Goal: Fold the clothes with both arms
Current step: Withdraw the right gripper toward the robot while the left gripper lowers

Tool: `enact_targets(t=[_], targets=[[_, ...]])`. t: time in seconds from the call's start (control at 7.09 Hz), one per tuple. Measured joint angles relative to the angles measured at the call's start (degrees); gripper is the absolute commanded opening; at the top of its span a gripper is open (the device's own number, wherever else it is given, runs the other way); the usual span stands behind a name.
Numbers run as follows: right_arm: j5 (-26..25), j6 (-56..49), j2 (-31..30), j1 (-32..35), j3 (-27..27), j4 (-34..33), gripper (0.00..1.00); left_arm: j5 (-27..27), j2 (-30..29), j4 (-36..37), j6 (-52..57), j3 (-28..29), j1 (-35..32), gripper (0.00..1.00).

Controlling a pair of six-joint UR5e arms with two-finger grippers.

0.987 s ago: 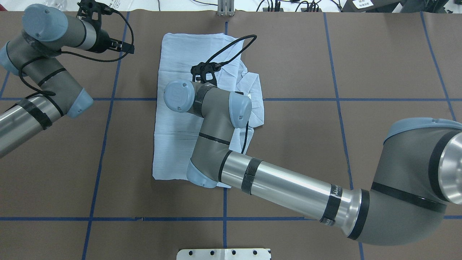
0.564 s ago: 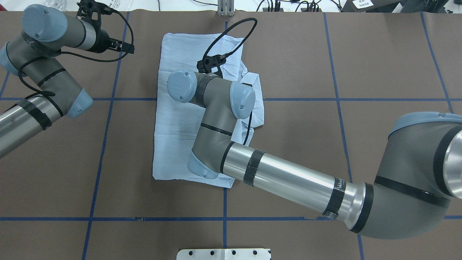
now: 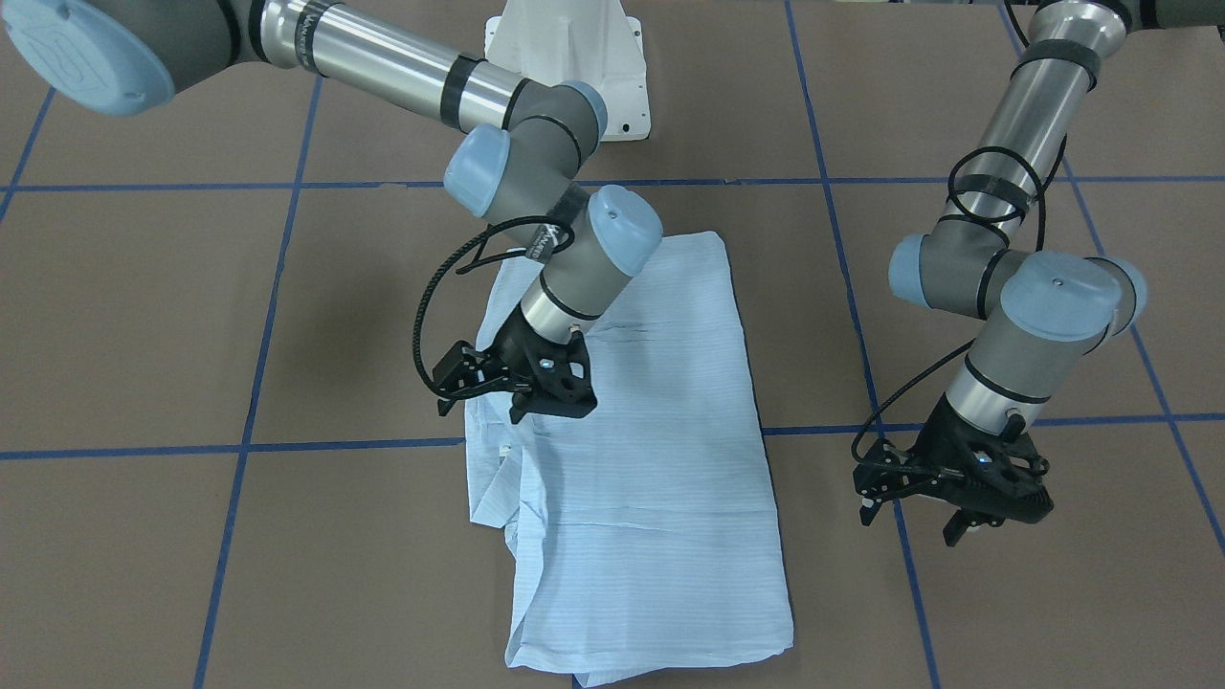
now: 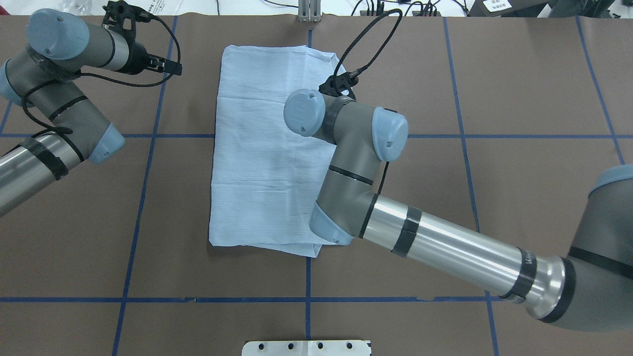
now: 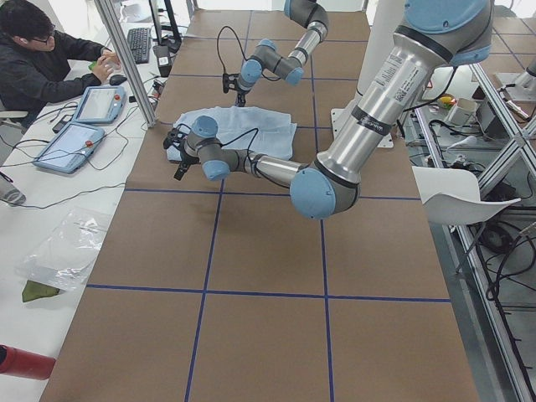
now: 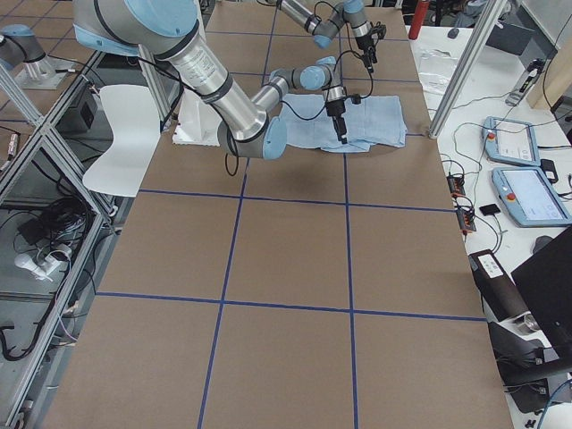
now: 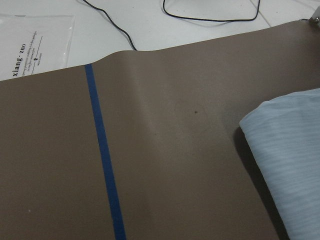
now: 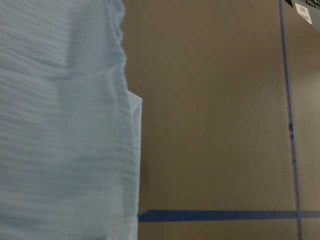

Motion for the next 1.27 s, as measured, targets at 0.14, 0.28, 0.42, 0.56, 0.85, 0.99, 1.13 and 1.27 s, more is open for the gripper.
enact_targets(t=[0.14, 0.28, 0.42, 0.56, 0.85, 0.99, 1.13, 1.27], targets=[[0.11, -1.02, -2.83, 0.61, 4.19, 0.03, 1.00, 0.00, 0.04, 0.00, -0.07, -0.19, 0.00, 1.00], [1.29, -1.22, -4.16, 1.34, 7.75, 0.81, 1.00, 0.00, 0.12, 0.01, -0.24, -0.59, 0.00, 1.00], [4.62, -0.16, -5.47, 2.19, 12.54, 2.23, 1.00, -0.02, 0.48, 0.10, -0.51, -1.76, 0.06, 1.00], [8.19, 2.77, -7.83, 2.78, 18.55, 4.05, 1.00, -0.08, 1.53, 0.23, -1.02, -3.87, 0.18, 1.00], [10.51, 15.54, -15.18, 1.38, 30.19, 11.69, 1.00, -1.10, 5.24, 0.46, -7.57, -11.18, 1.60, 1.00], [9.25, 23.76, -17.83, -0.58, 32.81, 16.12, 1.00, -1.62, 8.20, 0.59, -12.18, -16.92, 4.04, 1.00], [6.18, 30.79, -19.23, -3.33, 34.14, 18.66, 1.00, -1.63, 12.30, 0.76, -17.25, -23.97, 7.34, 1.00], [3.02, 36.18, -20.02, -6.21, 35.05, 20.00, 1.00, -0.86, 17.00, 0.89, -22.51, -31.13, 11.28, 1.00]])
